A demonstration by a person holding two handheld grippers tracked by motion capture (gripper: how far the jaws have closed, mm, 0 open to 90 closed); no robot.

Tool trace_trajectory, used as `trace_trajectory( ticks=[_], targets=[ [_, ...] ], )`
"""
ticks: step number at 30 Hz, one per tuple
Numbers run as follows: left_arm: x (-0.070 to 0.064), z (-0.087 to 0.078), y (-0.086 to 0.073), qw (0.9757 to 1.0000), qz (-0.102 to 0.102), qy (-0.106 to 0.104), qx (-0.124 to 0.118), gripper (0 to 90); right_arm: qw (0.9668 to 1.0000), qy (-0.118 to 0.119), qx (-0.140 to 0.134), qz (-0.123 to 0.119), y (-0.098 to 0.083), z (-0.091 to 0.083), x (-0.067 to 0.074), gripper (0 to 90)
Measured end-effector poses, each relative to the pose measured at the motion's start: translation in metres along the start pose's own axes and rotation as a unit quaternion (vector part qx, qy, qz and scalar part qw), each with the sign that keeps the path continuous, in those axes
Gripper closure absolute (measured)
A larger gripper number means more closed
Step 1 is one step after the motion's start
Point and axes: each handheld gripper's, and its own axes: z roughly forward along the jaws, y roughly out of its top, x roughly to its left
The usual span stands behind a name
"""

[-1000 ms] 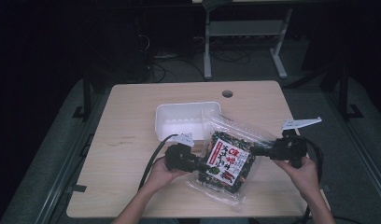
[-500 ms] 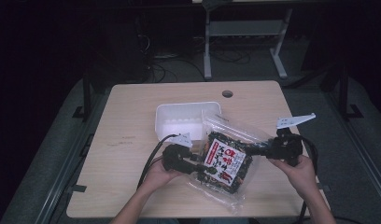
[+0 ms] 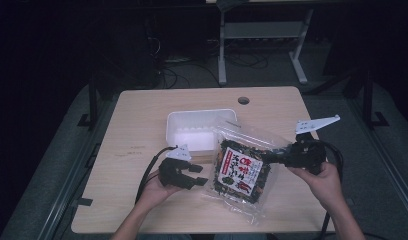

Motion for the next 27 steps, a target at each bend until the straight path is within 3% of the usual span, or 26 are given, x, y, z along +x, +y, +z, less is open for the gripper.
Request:
trace_trajectory(
  ticks=[9, 27],
  targets=[
    [-0.004, -0.020, -0.017, 0.9995, 0.004, 0.031, 0.007, 45.3, 0.9998, -0.015, -0.003, -0.009, 0.013, -0.004, 0.006, 78.1],
    [-0.007, -0.050, -0.044, 0.9981, -0.010, 0.060, 0.001, 41.3, 0.9993, -0.027, -0.012, -0.021, 0.045, -0.006, 0.014, 78.1]
  ],
)
